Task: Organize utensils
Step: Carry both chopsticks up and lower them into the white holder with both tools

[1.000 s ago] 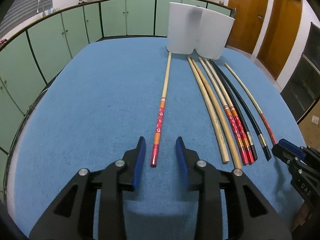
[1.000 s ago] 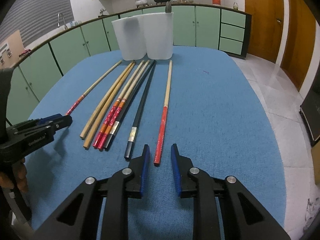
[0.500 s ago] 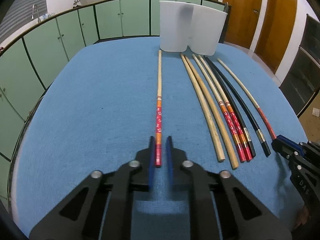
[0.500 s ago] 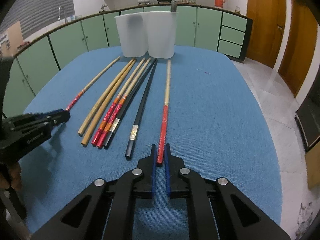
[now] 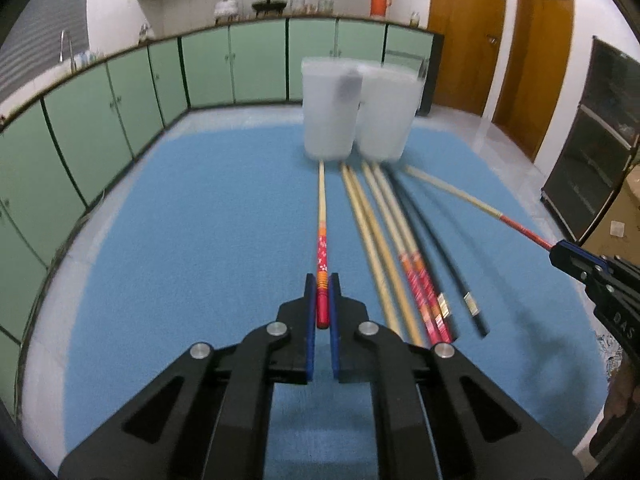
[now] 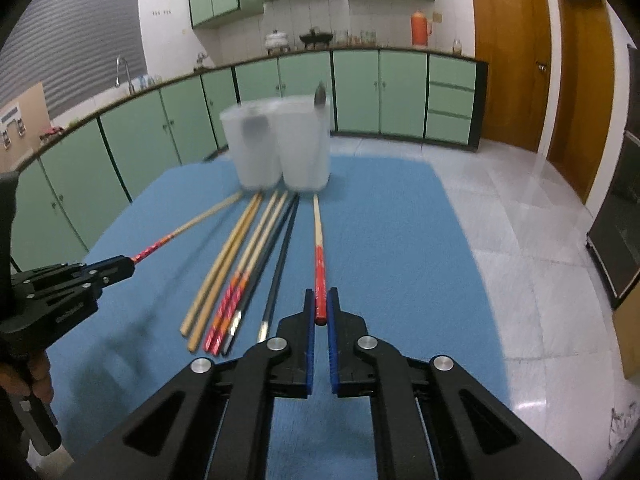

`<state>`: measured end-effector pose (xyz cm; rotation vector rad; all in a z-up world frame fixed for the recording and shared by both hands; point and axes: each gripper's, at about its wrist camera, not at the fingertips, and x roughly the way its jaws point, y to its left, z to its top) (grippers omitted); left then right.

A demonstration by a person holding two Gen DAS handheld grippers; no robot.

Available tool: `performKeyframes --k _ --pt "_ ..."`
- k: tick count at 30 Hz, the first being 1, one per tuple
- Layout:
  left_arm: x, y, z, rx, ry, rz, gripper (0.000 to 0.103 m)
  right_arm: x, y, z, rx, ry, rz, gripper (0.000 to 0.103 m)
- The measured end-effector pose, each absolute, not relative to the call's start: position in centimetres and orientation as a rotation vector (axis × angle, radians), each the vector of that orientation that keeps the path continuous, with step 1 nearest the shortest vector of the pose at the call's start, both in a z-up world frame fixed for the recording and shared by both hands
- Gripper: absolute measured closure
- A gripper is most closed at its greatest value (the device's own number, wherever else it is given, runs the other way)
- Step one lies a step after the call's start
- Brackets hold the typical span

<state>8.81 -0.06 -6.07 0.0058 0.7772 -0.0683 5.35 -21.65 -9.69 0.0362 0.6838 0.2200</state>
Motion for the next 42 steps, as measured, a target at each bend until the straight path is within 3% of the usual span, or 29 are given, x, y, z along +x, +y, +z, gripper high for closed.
performKeyframes --k 10,25,35,42 --pt "9.3 0.2 2.4 -0.020 0.582 -0.100 0.098 6.7 -23.4 -2.0 0.072 0.531 0.270 0.097" --pt "14.2 0.2 10.0 -0.055 0.450 -0.175 0.098 12.3 -22.8 7.0 0.054 0.450 0.438 0.097" --pt "16.9 -0.4 17.1 -0.050 0.266 -0.181 0.098 16.9 -22.3 15.0 0.050 0.310 0.464 0.097" --pt "22.3 -1.9 16.7 -0.047 0.240 -0.165 0.098 22.1 -20.4 14.2 0.008 0.343 0.396 0.097"
